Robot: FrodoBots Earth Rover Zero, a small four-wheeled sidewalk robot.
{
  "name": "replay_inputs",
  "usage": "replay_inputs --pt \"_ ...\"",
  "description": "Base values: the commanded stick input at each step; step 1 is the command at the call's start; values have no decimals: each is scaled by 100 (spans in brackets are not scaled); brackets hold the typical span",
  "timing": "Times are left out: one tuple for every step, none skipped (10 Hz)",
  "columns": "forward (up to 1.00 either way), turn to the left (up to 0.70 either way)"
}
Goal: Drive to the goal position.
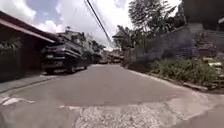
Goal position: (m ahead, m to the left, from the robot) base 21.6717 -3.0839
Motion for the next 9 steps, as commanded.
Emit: replay_inputs --pt "100 0" --pt "100 0" --pt "100 0" --pt "100 0" --pt "100 0" --pt "100 0" --pt "100 0" --pt "100 0" --pt "100 0"
